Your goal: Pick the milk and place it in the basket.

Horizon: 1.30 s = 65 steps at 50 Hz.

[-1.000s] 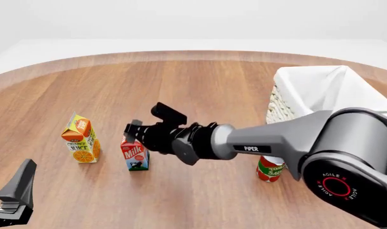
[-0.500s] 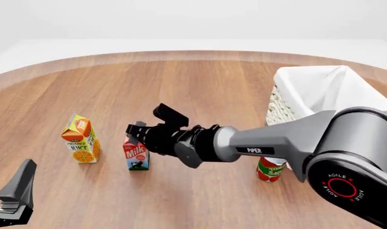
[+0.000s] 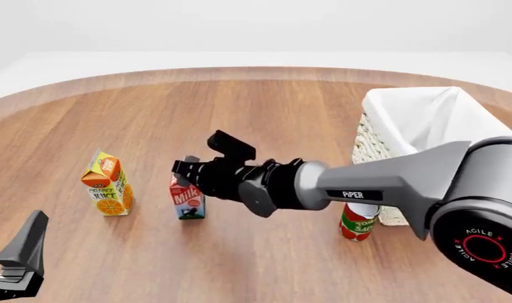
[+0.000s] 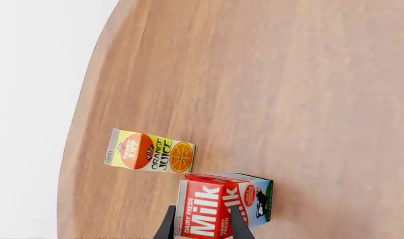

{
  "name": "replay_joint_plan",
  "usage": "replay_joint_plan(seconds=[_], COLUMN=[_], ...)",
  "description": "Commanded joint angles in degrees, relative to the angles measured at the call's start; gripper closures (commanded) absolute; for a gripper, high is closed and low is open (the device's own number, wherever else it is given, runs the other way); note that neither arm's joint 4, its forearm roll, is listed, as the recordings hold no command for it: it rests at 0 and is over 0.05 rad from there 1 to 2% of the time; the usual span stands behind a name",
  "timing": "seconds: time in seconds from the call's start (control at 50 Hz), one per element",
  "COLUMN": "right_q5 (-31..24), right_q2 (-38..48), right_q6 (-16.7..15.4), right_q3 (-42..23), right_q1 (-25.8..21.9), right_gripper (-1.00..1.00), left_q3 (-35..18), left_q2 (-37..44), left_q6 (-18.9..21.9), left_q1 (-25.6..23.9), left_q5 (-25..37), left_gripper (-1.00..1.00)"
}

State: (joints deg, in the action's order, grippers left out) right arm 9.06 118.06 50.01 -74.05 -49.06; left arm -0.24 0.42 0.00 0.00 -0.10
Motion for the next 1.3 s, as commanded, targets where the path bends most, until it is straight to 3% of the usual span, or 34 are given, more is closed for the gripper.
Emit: replay_joint_plan(seconds=[0.02, 0.24, 0.36, 0.78, 1.1, 1.3], right_q5=[0.7, 2.5, 2.8, 5.9, 2.3, -3.2], right_q2=[-5.6, -12.9, -18.2, -37.1, -49.6, -55.7], right_q6=[-1.0, -3.3, -6.1, -7.6, -10.8, -14.4], right_q3=[2.1, 7.4, 10.8, 24.6, 28.3, 27.0], right_q1=[1.0, 3.2, 4.1, 7.4, 8.7, 11.5], right_gripper=[1.0, 1.0, 1.0, 1.0, 1.0, 1.0], left_q3=[0.0, 0.0, 0.0, 0.0, 0.0, 0.0], left_q2=[0.0, 0.0, 0.0, 0.0, 0.0, 0.0], left_q6=[0.0, 0.0, 0.0, 0.0, 0.0, 0.0], left_q1=[0.0, 0.0, 0.0, 0.0, 0.0, 0.0], left_q5=[0.0, 0.0, 0.0, 0.0, 0.0, 0.0], left_gripper=[-1.0, -1.0, -1.0, -1.0, -1.0, -1.0])
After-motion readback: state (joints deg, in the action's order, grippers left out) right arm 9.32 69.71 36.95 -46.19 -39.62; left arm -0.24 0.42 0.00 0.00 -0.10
